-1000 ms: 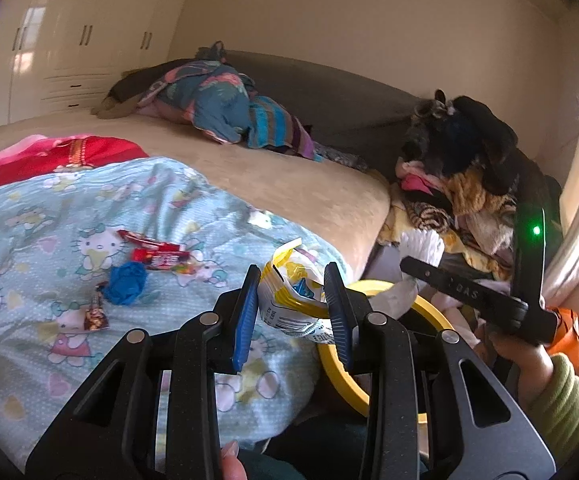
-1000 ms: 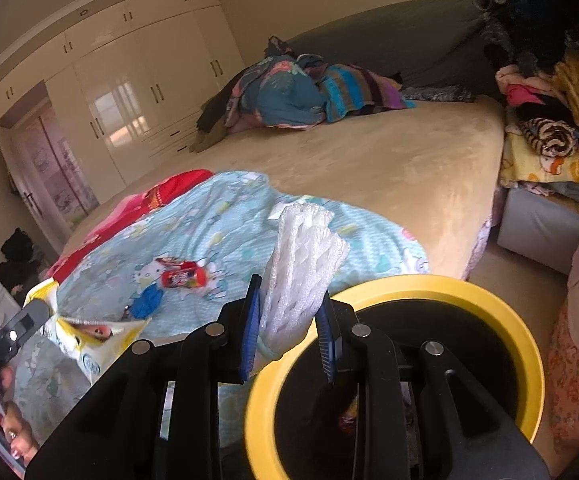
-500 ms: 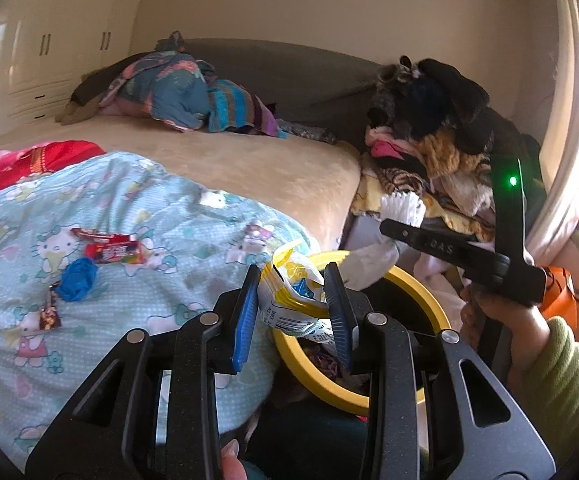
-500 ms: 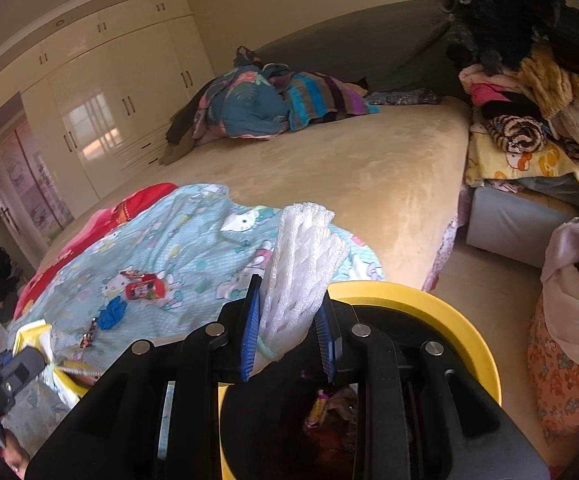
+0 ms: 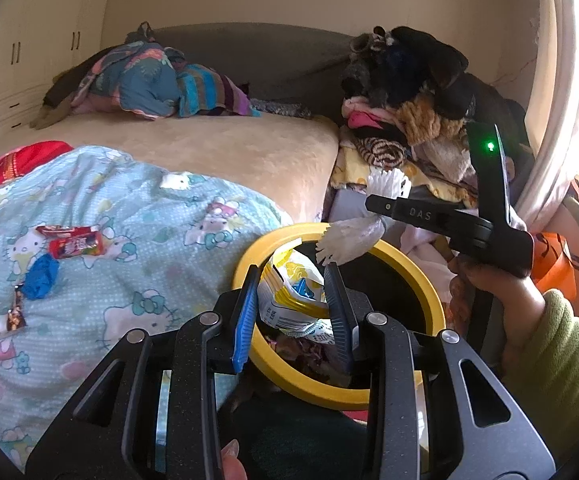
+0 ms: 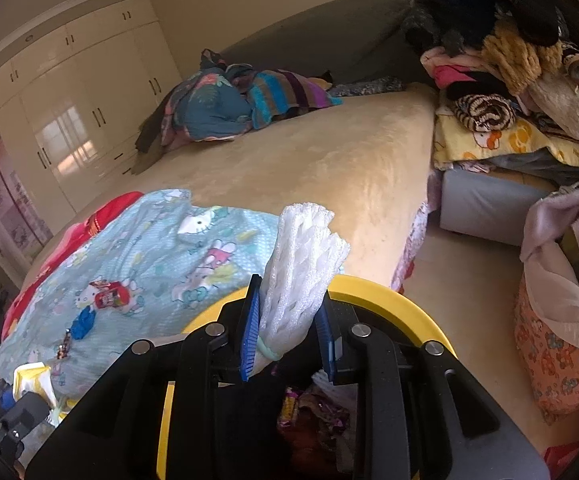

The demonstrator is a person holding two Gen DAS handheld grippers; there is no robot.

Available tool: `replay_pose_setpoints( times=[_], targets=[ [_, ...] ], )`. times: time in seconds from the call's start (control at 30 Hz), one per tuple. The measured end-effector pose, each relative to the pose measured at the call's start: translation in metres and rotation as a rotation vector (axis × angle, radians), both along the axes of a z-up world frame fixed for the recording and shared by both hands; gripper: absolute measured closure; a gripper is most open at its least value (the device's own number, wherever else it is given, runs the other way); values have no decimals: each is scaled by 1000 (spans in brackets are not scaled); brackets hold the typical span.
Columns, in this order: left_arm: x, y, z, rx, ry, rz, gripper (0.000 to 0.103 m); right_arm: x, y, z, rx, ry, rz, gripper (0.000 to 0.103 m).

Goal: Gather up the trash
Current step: 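Carry both items to the yellow bin and open both tools over it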

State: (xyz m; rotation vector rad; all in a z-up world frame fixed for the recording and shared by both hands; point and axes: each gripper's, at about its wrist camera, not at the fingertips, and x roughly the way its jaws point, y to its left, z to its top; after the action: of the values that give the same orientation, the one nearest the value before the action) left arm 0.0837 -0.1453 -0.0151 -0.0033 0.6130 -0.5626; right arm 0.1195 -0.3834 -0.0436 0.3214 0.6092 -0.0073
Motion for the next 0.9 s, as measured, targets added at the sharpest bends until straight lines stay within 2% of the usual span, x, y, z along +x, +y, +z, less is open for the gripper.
replay_pose_setpoints(
  times=[0.43,0.57,0.6,0.63,0.67,0.73,0.8,0.9],
  targets=[
    [4,-32,-24,55,36,-61,77,5,-10,-24,4,49,-20,78],
    [9,-36,-30,57,57,-71,72,8,-11,-30,29,66,-10,74],
    [11,-36,-31,55,65,-74,70,8,-12,-31,38,72,-6,69],
    [12,-35,-32,51,70,-71,60,9,-12,-32,46,75,-5,58],
    [14,-34,-32,44,73,-61,41,8,-13,-32,49,72,-11,52],
    [14,-28,-31,23,77,-43,23,8,-12,-32,47,73,-18,48],
    [15,-22,-27,9,70,-21,13,9,-11,-32,47,76,-21,44],
    [14,-13,-23,4,59,17,11,8,-7,-29,47,65,-20,39]
  ],
)
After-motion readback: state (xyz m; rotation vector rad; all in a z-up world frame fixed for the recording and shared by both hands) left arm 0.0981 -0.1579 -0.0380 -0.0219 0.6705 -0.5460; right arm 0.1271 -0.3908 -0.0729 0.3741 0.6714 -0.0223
